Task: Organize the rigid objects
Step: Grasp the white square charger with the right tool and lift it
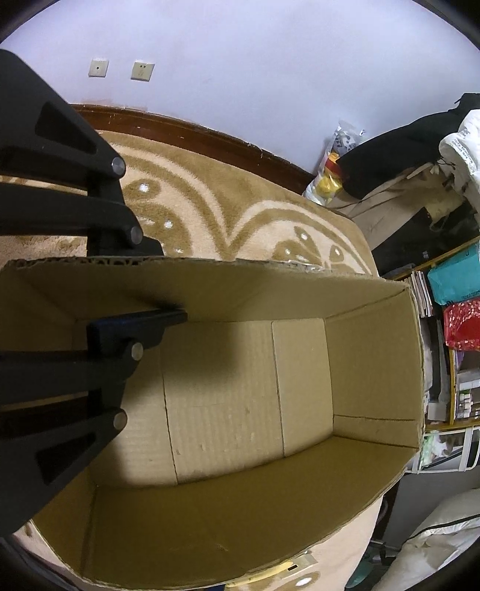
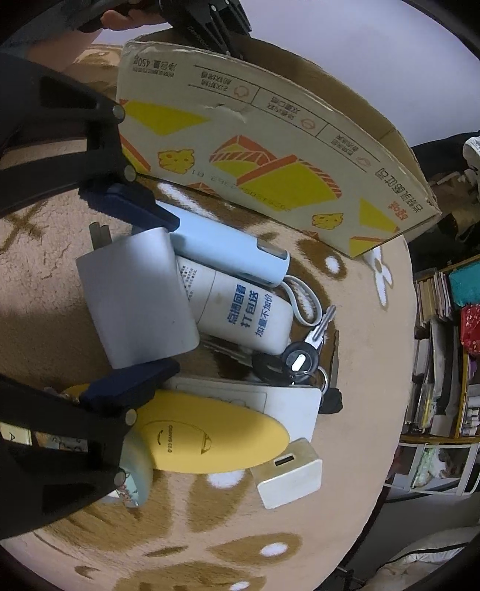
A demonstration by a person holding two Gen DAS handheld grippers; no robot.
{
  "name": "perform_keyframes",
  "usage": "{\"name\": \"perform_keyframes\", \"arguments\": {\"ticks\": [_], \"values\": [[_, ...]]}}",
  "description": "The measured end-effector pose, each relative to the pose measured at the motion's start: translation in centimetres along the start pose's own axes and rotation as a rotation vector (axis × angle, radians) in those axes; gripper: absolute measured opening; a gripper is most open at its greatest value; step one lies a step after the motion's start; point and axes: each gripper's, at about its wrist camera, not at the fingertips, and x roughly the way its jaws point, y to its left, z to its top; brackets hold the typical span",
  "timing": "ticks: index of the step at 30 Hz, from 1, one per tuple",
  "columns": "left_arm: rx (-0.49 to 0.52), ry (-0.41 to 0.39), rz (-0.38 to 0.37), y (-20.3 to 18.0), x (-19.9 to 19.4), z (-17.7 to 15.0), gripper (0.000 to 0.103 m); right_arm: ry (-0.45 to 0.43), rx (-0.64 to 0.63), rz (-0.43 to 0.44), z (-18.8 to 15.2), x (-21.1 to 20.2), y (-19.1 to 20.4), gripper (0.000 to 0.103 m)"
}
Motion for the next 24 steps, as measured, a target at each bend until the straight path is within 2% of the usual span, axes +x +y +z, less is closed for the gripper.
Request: {"name": "perform_keyframes", "arguments": {"ticks": [5, 13, 24], "values": [[0.003, -0.003, 0.005, -0.4, -0.1, -0.4, 0.018, -0.025, -0.044, -0.044, -0.4, -0.3, 0.7, 0.072], [0.011, -0.009, 0.007, -0.6, -0.4, -0.5, 0.017, -0.061, -0.034, -0.09, 0.1, -1.2, 1.1, 0.07], [0.008, -0.004, 0.004, -0.5, -0.3, -0.4, 0.017, -0.153, -0.053, -0.083, 1.2, -2.8, 1.9, 0.068]]}}
